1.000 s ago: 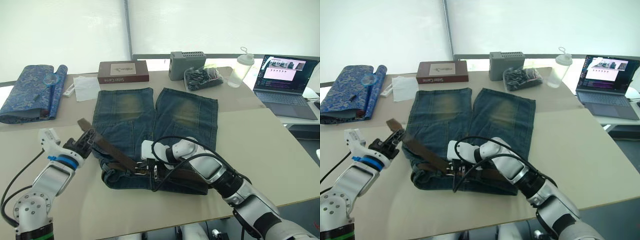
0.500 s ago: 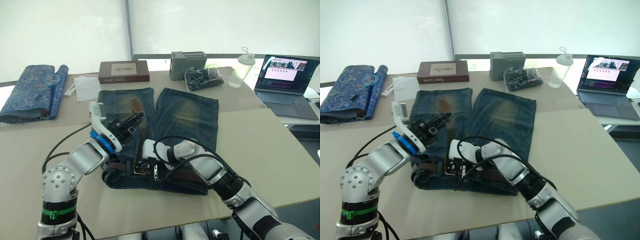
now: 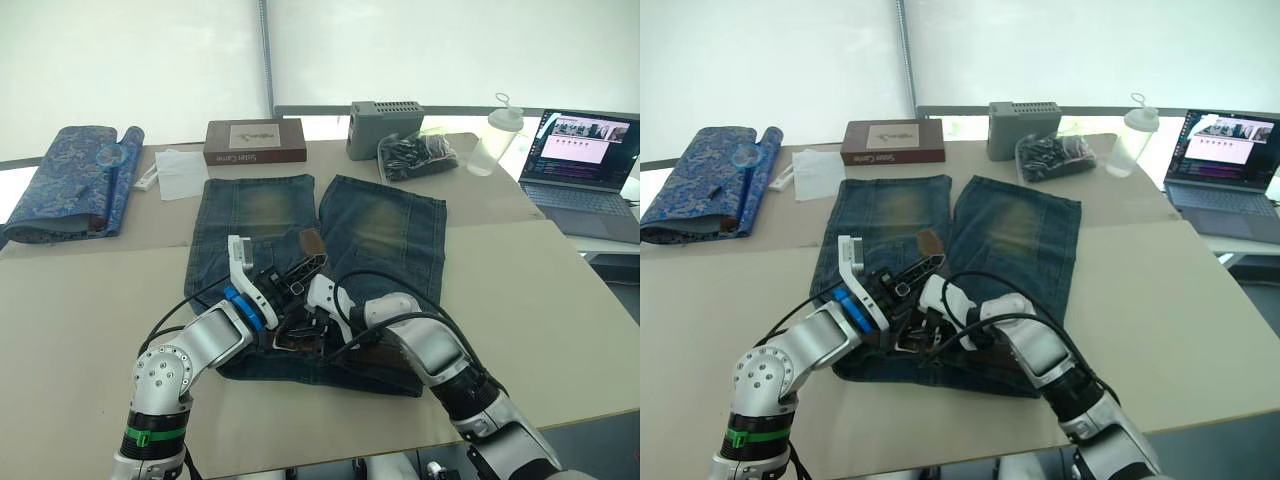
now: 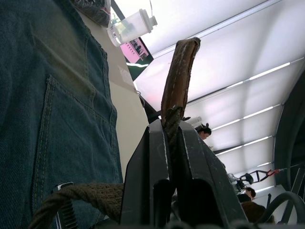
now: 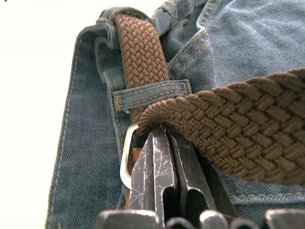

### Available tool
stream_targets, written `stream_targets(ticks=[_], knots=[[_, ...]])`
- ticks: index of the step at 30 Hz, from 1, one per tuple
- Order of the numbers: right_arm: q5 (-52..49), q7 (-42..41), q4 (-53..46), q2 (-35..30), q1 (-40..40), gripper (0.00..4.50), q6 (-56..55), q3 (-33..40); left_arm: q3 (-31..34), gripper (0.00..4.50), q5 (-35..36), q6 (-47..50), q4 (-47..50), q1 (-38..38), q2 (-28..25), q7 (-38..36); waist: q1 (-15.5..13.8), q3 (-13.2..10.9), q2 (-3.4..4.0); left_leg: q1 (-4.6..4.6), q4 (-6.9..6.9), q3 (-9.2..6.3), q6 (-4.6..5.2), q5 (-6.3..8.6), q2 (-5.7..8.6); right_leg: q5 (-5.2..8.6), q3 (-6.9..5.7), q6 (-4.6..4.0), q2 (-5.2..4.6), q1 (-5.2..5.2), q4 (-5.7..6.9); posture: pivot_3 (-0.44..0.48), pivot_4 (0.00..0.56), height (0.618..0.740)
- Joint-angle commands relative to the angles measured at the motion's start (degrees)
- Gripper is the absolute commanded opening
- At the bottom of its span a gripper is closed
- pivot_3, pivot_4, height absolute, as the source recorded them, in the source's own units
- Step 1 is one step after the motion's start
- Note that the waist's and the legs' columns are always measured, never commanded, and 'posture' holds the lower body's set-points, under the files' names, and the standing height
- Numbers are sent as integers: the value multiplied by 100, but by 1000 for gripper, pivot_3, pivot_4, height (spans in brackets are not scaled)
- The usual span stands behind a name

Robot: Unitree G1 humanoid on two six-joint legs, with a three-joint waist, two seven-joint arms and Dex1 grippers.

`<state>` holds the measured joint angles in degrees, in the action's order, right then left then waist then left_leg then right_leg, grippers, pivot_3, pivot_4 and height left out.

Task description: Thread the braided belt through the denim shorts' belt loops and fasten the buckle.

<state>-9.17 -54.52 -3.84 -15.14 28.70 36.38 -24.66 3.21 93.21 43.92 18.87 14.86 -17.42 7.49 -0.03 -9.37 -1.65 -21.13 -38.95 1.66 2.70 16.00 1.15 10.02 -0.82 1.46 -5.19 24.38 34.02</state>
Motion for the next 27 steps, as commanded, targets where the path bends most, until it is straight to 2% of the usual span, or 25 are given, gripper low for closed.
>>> stream_targets(ticks=[1,2,3,4,8,12,14,16,21,23,27], knots=[[-407,70,-178,-208,-350,65,769,350,95,0,-211,-1,58,-34,-52,-185,-24,-1,1,-3,0,0,3,4,1,2,0,1,-3,2,-1,0,150,740],[-492,111,-285,-260,-401,65,840,471,105,0,-286,1,45,-32,-65,-218,-47,-1,2,-5,0,0,5,7,2,2,0,1,-5,4,-1,0,150,740],[-681,116,-508,-348,-480,472,1004,672,88,0,-419,4,26,-13,-80,-261,-61,-2,2,-9,0,-1,8,9,3,2,-2,1,-9,6,-3,0,150,740],[-826,125,-670,-413,-533,638,1129,806,77,0,-515,7,13,0,-85,-294,-75,-3,3,-11,0,0,10,11,4,3,-3,2,-11,8,-4,0,150,740],[-1494,267,-1529,-682,-725,1997,1784,1433,0,0,-858,23,9,29,-35,-439,-81,-5,2,-39,-1,-1,15,14,8,4,-5,4,-16,30,-8,0,150,740],[-2244,756,-2364,-759,-739,3328,2720,2395,-38,0,-1114,64,-27,87,11,-589,-67,-6,3,-112,-5,-2,5,6,9,1,-1,4,-16,103,2,0,150,740],[-2408,1137,-2577,-665,-652,3328,3037,2751,-38,0,-1187,91,-75,128,35,-646,-60,-6,3,-114,-3,-3,4,7,4,1,-1,3,-12,105,2,0,150,740],[-2341,1445,-2779,-704,-592,3328,3070,2780,-43,0,-1258,137,-131,186,44,-727,-62,-7,5,-114,-1,-4,4,7,3,1,-2,2,-11,106,1,0,150,740],[-2310,2092,-2822,-461,-352,3328,3237,2616,-37,0,-1339,275,-242,330,45,-912,-62,-8,4,-114,-4,-3,8,7,10,1,-2,3,-12,102,0,0,150,740],[-2116,2265,-2839,-598,-274,3328,3153,2370,-35,0,-1504,286,-266,403,29,-967,-60,-8,4,-113,-6,-2,9,7,13,0,-2,5,-9,101,2,0,150,740],[-2322,2640,-3051,-352,-194,3328,3482,2321,-26,0,-1743,284,-325,540,95,-989,-62,-8,4,-113,-6,-4,9,6,17,1,-4,6,-8,100,2,0,150,740]])
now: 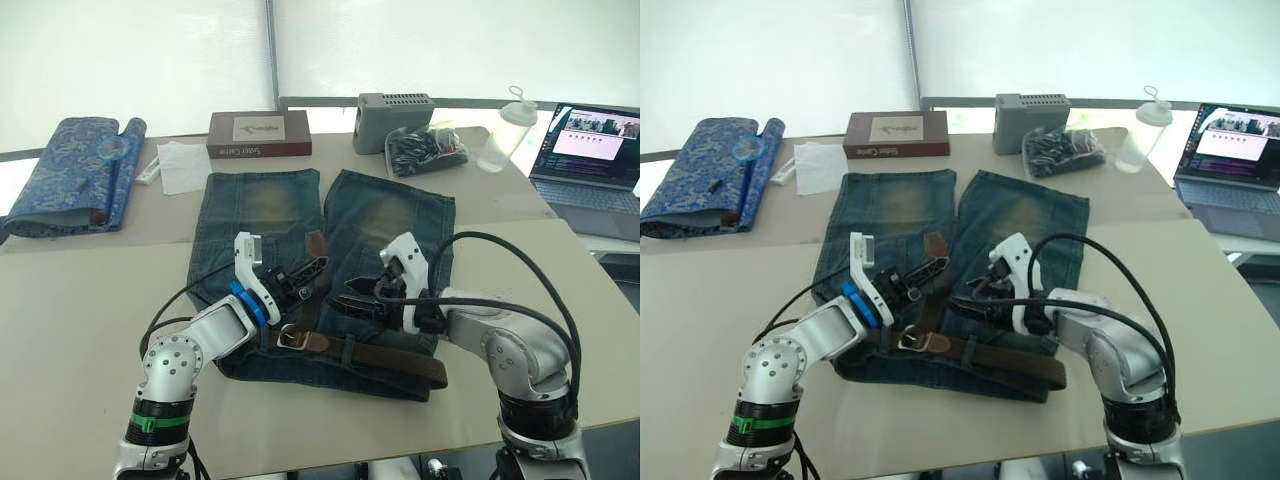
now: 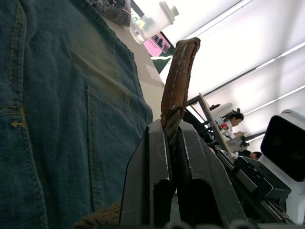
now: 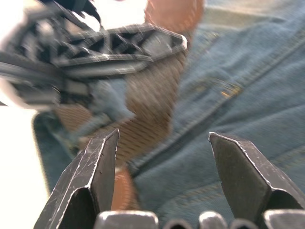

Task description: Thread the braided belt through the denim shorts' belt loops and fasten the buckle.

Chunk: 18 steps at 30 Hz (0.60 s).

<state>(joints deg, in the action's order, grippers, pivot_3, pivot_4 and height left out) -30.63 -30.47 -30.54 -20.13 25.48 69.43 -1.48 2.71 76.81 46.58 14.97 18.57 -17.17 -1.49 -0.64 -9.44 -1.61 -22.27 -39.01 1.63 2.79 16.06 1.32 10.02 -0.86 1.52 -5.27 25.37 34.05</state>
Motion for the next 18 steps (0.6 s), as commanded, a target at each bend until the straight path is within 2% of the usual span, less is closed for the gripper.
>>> stream_targets(ticks=[1,8,18], knots=[[-192,316,-413,199,149,3328,251,-18,14,0,-144,31,57,197,92,-99,-2,0,0,0,0,0,0,0,0,0,0,0,1,0,0,0,150,740],[-95,1187,-492,924,317,3328,734,9,-91,0,-512,46,-92,461,405,-77,1,0,0,0,-4,-3,1,0,3,-2,-1,3,-1,-2,3,0,150,740],[522,2519,-188,1910,558,3328,853,191,-328,0,-1475,-4,-128,704,652,-384,15,1,1,1,-5,-3,-2,-4,7,-3,0,4,3,-2,5,0,150,740]])
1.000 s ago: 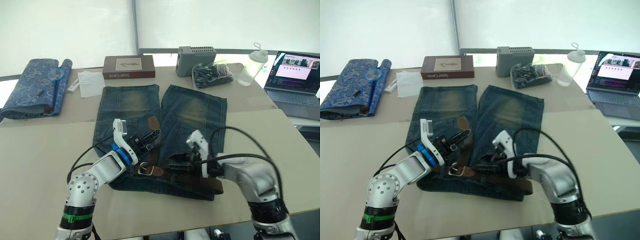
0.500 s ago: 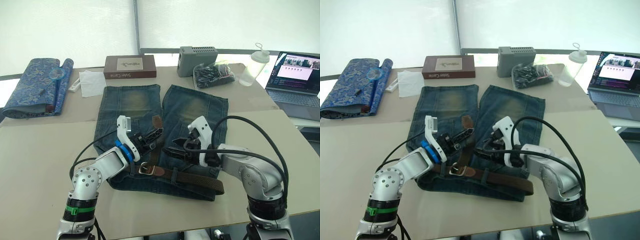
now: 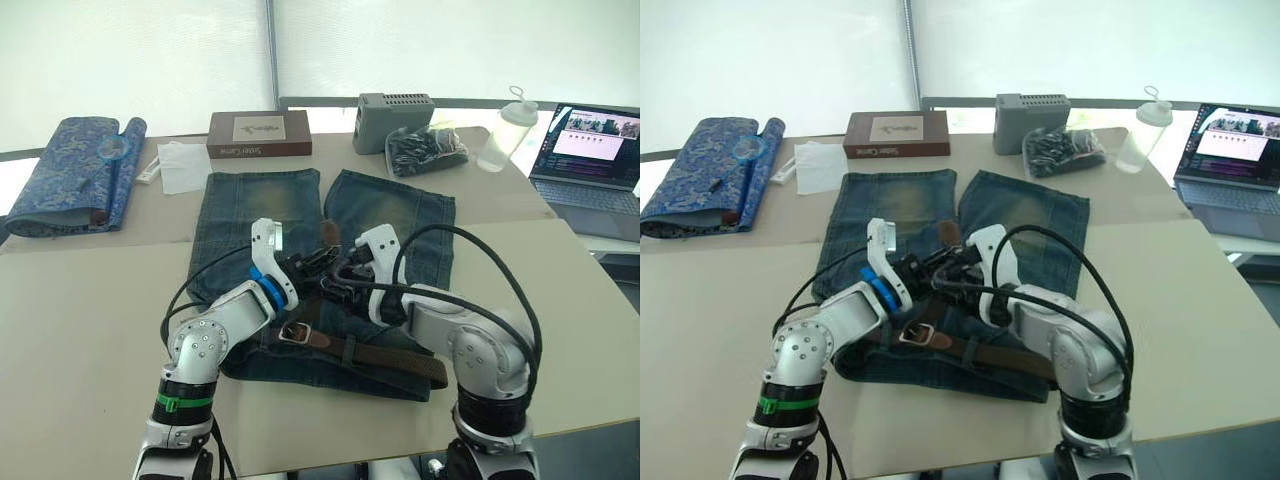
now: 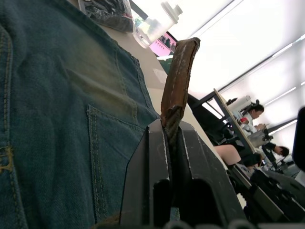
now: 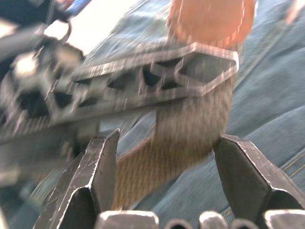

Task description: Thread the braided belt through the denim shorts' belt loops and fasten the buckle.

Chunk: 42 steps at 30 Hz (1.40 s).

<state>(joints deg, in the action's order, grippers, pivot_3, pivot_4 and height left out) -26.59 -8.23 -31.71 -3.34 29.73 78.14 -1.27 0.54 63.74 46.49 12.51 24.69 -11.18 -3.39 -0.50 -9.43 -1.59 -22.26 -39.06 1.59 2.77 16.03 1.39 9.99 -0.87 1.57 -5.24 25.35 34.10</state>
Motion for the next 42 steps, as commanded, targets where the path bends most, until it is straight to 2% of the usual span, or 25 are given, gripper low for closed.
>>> stream_targets(ticks=[1,2,3,9,12,13,18,23,26,32,33,37,42], knots=[[144,374,-57,331,143,3328,-15,204,-124,0,-244,7,118,97,65,-231,3,0,0,0,0,0,0,0,0,0,0,0,0,0,0,0,150,740],[152,417,-53,401,152,3328,-7,222,-144,0,-325,5,123,103,65,-266,6,0,0,0,0,0,0,0,0,0,-1,0,1,0,0,0,150,740],[153,446,-51,453,158,3091,5,236,-166,0,-414,-4,130,108,63,-311,10,0,1,0,0,0,0,0,0,0,0,0,2,2,0,0,150,740],[128,470,-93,537,125,1133,48,247,-216,0,-773,-11,173,133,47,-623,30,1,1,0,-2,0,1,0,2,-1,0,2,2,0,2,0,150,740],[98,432,-126,522,119,195,41,247,-164,1105,-841,31,210,123,12,-772,44,1,1,2,-2,0,1,-1,1,-1,0,2,3,-1,4,0,150,740],[83,411,-145,506,111,0,46,249,-130,1612,-841,77,226,122,-28,-811,48,1,1,2,-2,0,1,-1,1,-1,0,2,3,0,4,0,150,740],[28,300,-287,372,6,0,15,326,268,3955,-493,512,445,68,-656,-1281,135,1,2,2,-2,0,1,-1,-1,-1,2,2,5,1,8,0,150,740],[-157,45,-655,106,-355,0,-42,602,571,3955,-752,469,480,-86,-1783,-2167,150,-1,5,6,0,0,-1,-2,-4,0,1,1,10,3,12,0,150,740],[-423,-223,-1053,-28,-755,0,-43,966,619,3105,-1080,259,336,-216,-2402,-2839,117,-1,5,6,-1,-1,-1,-2,-1,0,-2,2,8,1,9,0,150,740],[-1131,-708,-1700,-176,-1529,0,-152,1571,50,215,-1858,-276,687,-827,-3159,-4098,117,-2,7,7,1,2,2,1,0,3,1,6,5,-1,3,0,150,740],[-1198,-780,-1780,-257,-1672,0,-215,1565,-95,38,-2022,-402,754,-937,-3192,-4206,113,-3,8,6,2,2,1,1,0,3,1,5,5,0,3,0,150,740],[-1182,-981,-1942,-711,-2124,0,-615,1294,-468,38,-2557,-821,854,-1196,-3089,-4360,115,-3,7,7,1,4,3,2,0,3,5,6,2,-3,2,0,150,740],[-933,-979,-1870,-1061,-2495,0,-1263,929,-624,38,-2730,-846,838,-1282,-2823,-4361,116,-3,7,23,-2,6,3,-1,-9,4,9,6,7,-17,5,0,150,740]])
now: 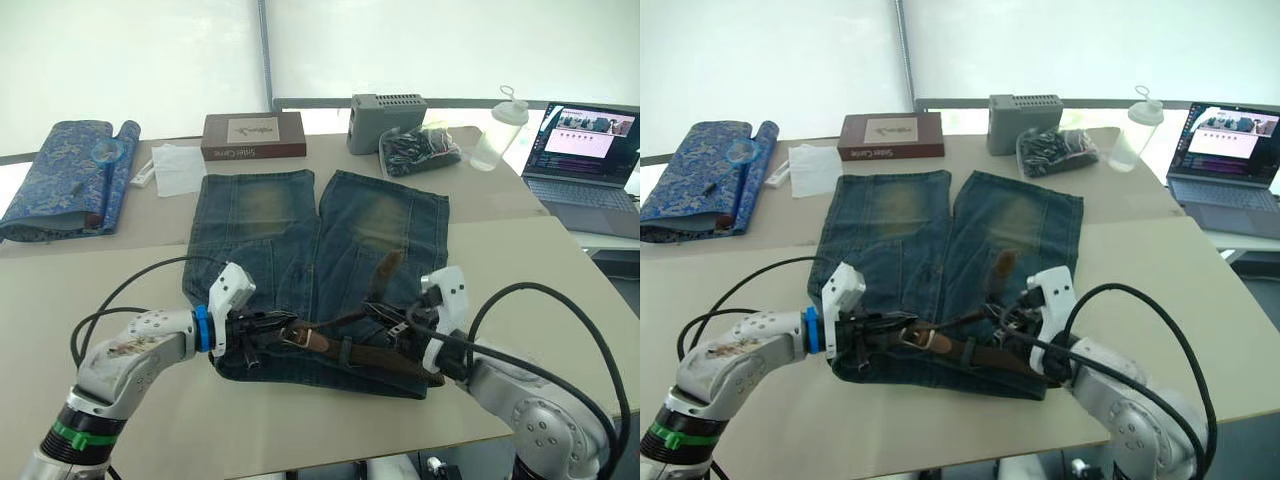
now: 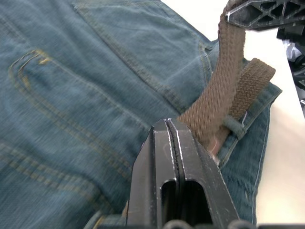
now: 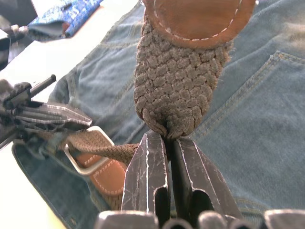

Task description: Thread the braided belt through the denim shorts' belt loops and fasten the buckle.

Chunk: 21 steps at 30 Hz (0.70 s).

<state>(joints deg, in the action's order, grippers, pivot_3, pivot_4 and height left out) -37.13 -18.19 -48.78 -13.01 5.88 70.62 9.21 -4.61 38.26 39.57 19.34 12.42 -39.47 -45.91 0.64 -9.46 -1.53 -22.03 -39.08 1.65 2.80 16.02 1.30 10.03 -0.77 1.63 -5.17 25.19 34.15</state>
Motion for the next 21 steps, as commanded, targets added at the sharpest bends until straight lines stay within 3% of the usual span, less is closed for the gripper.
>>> stream_targets(ticks=[1,10,14,16,21], knots=[[213,30,-132,-166,-165,0,-660,-191,-182,38,-278,-194,136,-98,-9,-160,2,0,0,2,-2,0,0,0,-2,0,0,0,3,-2,1,0,150,740],[1266,159,266,-936,-702,0,-1844,-910,-993,38,-1745,-1073,-1219,-530,205,13,-86,21,17,22,-4,6,5,2,3,3,4,5,-5,-22,0,0,150,740],[1867,263,536,-1257,-849,0,-2260,-1217,-1037,38,-2013,-1450,-1583,-609,451,144,-135,36,42,94,-4,8,11,4,-3,61,2,25,-14,-98,-8,0,150,740],[2049,319,583,-1333,-921,0,-2382,-1328,-796,38,-1767,-1388,-1459,-674,556,155,-144,50,50,101,-4,8,13,3,-12,63,1,25,-20,-106,-7,0,150,740],[1894,272,561,-1077,-1116,0,-2713,-1241,1406,38,1046,566,-1470,-28,1109,747,-132,43,40,88,-7,6,25,-25,-24,46,-2,50,-25,-94,6,0,150,740]])
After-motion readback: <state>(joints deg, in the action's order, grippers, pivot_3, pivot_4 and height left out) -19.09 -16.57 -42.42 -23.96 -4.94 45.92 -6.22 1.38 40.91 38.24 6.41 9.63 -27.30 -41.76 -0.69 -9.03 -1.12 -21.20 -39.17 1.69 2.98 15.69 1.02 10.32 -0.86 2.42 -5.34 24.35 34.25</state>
